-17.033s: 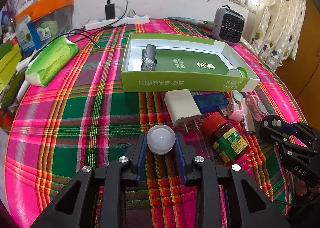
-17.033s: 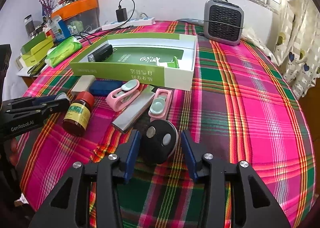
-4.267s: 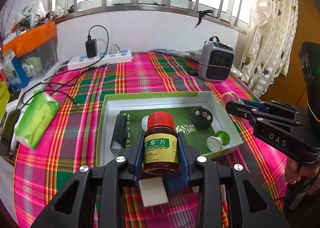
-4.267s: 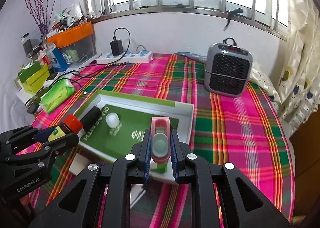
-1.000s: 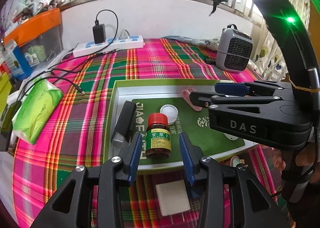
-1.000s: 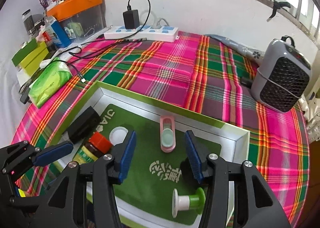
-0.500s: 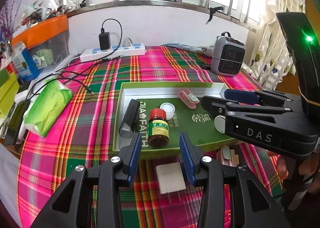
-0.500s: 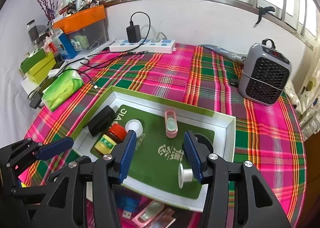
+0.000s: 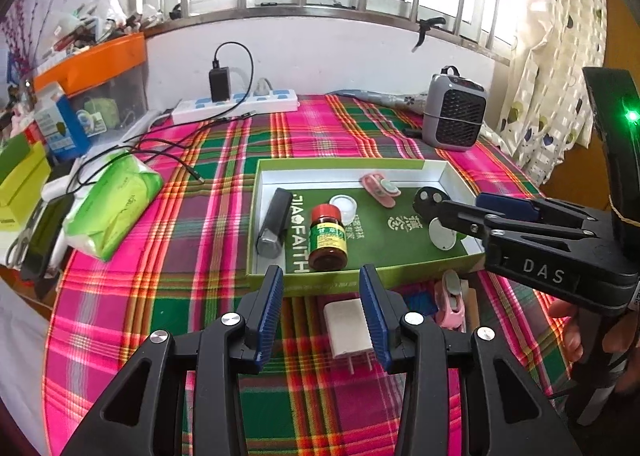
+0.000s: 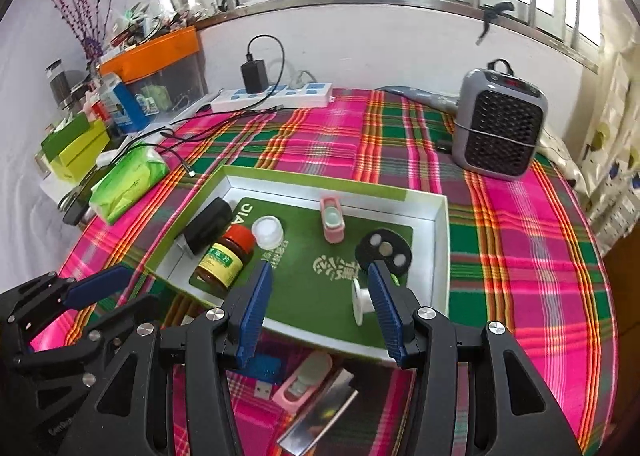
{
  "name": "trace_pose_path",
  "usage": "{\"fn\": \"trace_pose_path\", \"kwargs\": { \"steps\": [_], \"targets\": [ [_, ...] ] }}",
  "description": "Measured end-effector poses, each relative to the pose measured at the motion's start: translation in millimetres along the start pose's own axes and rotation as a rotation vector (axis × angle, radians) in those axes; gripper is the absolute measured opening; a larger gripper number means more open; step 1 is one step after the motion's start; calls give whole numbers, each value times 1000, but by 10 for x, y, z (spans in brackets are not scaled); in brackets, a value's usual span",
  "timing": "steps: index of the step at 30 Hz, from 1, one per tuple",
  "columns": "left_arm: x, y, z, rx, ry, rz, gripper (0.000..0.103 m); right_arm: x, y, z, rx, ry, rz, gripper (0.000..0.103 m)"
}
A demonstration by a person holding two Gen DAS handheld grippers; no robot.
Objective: Organize rigid objects
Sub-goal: 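Withdraw both open tools from the tray toward the remaining objects, then grasp the silver rectangular bar with the right tool while the left tool approaches the white charger plug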
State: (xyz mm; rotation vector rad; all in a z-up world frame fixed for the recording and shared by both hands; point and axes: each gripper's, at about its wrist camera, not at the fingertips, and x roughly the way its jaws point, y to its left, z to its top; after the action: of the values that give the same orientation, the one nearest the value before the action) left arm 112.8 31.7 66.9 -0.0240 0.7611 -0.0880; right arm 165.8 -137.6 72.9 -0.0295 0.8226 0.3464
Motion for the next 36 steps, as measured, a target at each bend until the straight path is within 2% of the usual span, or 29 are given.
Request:
{"fn": "trace_pose_path", "kwargs": {
  "steps": [8,20,36],
  "targets": [
    [-51,88,-78,-16,5,-23,39,-132,-27,-121,29,-23,-29,51],
    [15,211,-208,-33,46,-60,39,-344,-146,-419,106,-38,-118,51],
    [198,269,-324,-35,102,-104,39,-205,5,-827,114,44,-123,51]
  ]
}}
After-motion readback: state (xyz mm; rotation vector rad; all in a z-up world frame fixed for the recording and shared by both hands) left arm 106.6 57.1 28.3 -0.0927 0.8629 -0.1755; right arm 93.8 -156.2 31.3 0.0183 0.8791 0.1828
